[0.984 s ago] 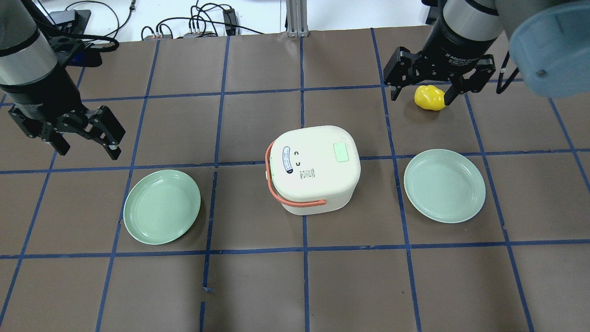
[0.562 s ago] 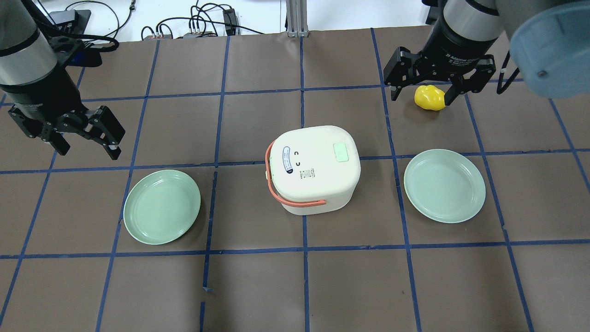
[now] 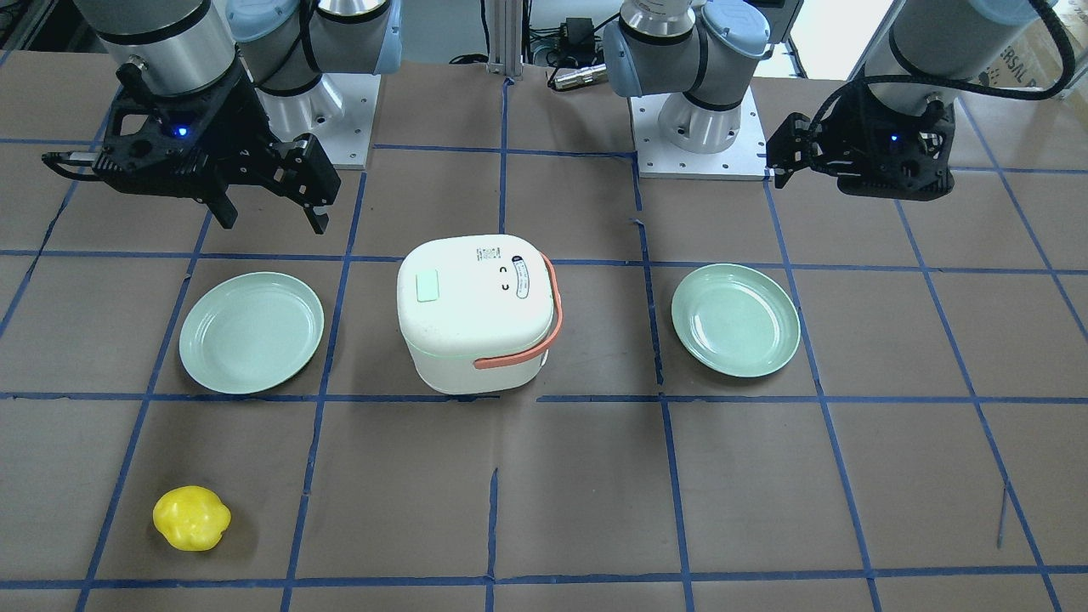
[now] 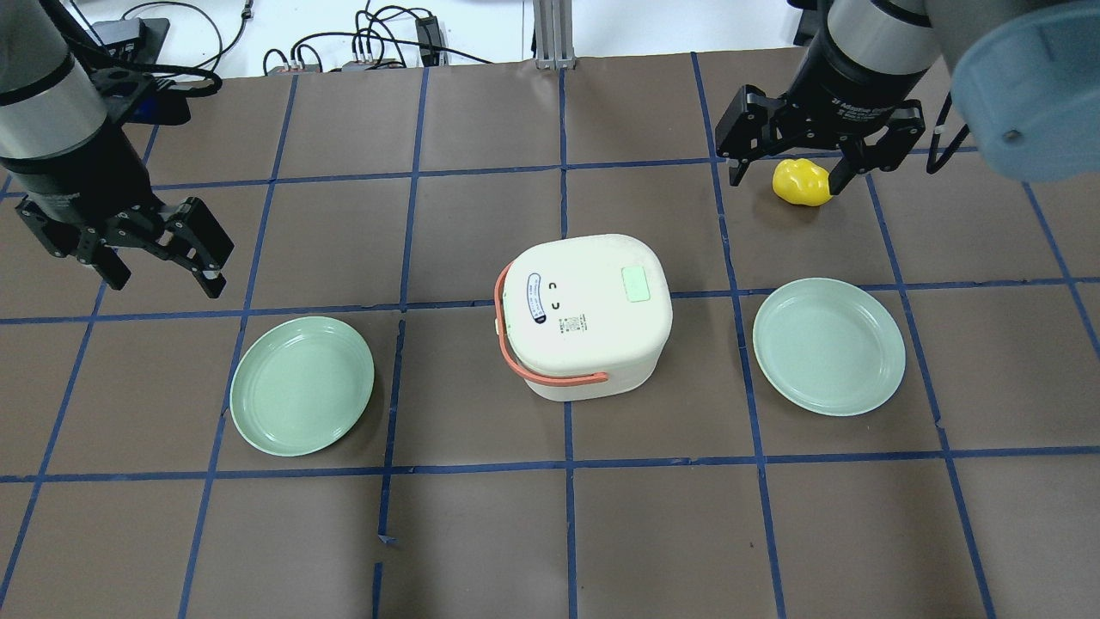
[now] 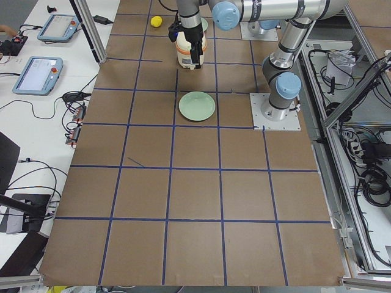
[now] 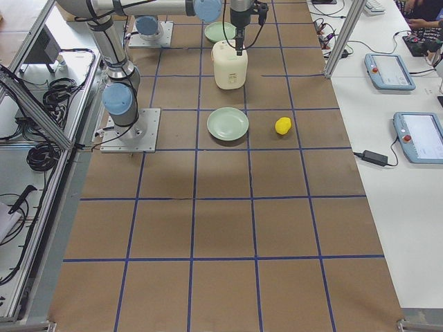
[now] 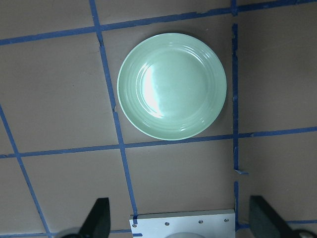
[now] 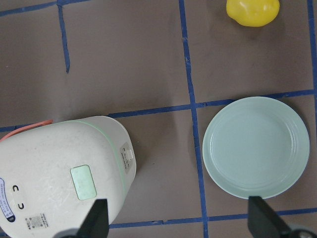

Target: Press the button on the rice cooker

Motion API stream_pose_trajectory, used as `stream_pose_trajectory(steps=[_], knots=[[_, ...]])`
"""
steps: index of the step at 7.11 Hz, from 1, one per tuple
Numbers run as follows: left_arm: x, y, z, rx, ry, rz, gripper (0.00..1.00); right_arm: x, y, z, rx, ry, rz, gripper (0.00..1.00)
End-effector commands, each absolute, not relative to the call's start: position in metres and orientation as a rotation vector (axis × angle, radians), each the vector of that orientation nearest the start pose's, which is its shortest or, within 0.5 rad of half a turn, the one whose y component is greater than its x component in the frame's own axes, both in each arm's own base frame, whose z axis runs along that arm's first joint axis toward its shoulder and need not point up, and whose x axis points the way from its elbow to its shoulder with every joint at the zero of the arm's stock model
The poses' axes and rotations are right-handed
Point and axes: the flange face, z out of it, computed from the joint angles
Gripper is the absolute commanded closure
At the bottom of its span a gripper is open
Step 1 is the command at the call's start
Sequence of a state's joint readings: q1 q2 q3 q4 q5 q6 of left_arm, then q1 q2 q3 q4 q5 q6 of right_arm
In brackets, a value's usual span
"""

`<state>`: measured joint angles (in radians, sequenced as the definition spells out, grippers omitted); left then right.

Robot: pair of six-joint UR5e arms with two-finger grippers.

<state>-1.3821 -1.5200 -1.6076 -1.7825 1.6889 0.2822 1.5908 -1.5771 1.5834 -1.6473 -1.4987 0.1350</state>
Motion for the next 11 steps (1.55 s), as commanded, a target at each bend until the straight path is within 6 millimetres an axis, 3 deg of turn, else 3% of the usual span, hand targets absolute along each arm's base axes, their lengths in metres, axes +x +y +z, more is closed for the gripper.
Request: stream_pose_trajectory(steps=[1, 3, 5, 6, 7, 9, 10, 11], knots=[[-0.035, -0.464, 0.476, 0.161, 3.051, 0.337, 0.00, 0.150, -0.493, 0.492, 0.177, 3.058, -0.097, 0.00], [-0.035, -0.464, 0.476, 0.161, 3.051, 0.337, 0.00, 0.157, -0.491, 0.502, 0.176, 3.052, -0.120, 0.00], [-0.035, -0.464, 0.476, 0.161, 3.051, 0.337, 0.00, 0.214, -0.474, 0.496, 0.243, 3.040, -0.105, 0.00], [-0.035, -0.464, 0.476, 0.161, 3.051, 0.337, 0.00, 0.237, -0.484, 0.477, 0.195, 3.035, -0.141, 0.01], [-0.035, -0.464, 0.476, 0.161, 3.051, 0.337, 0.00, 0.251, -0.490, 0.461, 0.156, 3.039, -0.122, 0.10], [-0.035, -0.464, 0.476, 0.161, 3.051, 0.337, 0.00, 0.266, -0.485, 0.426, 0.092, 3.060, -0.020, 0.59], [-0.035, -0.464, 0.476, 0.161, 3.051, 0.337, 0.00, 0.272, -0.483, 0.400, 0.041, 3.070, 0.032, 0.73], [-0.035, -0.464, 0.476, 0.161, 3.051, 0.337, 0.00, 0.273, -0.493, 0.390, 0.002, 3.067, 0.008, 0.82]])
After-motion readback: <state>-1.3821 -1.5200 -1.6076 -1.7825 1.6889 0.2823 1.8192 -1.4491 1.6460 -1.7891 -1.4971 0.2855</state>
